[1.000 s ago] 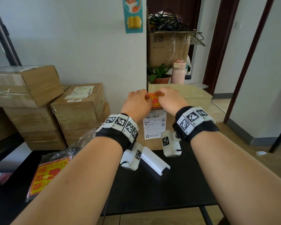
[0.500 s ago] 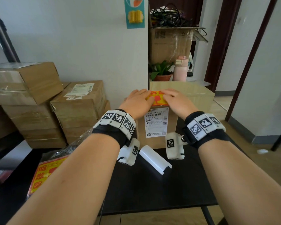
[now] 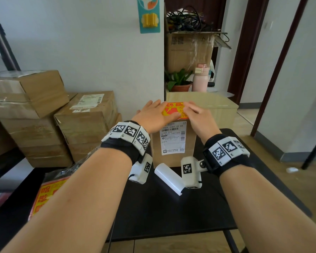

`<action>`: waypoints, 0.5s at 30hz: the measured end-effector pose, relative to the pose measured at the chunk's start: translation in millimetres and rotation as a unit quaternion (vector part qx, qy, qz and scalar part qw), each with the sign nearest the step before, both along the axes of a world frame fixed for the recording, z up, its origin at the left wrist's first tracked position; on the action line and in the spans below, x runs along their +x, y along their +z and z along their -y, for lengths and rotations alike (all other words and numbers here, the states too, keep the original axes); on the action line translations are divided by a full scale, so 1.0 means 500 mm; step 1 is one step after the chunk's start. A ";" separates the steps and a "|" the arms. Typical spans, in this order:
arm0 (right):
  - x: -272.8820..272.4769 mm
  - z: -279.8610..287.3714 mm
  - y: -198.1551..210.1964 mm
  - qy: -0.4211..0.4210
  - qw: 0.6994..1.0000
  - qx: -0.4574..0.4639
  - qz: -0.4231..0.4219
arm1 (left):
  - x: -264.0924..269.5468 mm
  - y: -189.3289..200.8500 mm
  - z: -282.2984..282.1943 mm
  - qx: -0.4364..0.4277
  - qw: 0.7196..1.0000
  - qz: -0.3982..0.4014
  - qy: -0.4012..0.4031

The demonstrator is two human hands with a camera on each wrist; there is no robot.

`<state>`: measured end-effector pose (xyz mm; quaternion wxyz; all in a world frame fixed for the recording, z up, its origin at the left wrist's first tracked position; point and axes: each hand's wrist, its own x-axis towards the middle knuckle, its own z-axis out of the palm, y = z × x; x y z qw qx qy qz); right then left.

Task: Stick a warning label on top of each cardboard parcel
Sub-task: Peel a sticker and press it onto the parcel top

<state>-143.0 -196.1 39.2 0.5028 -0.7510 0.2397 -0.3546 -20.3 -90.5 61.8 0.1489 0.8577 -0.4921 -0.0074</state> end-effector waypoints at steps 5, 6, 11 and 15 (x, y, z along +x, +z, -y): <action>0.021 0.008 0.038 -0.015 0.994 -0.066 -0.086 | -0.015 0.011 -0.008 0.000 1.000 0.021 -0.015; 0.028 0.009 0.046 0.000 0.989 -0.091 -0.118 | -0.015 0.012 -0.009 -0.001 1.000 0.020 -0.014; 0.035 0.026 0.037 0.015 0.974 -0.147 -0.173 | -0.009 0.005 -0.006 -0.012 1.000 0.019 -0.018; 0.026 0.032 0.014 -0.005 0.980 -0.134 -0.144 | -0.019 0.009 -0.009 -0.015 1.000 0.015 -0.019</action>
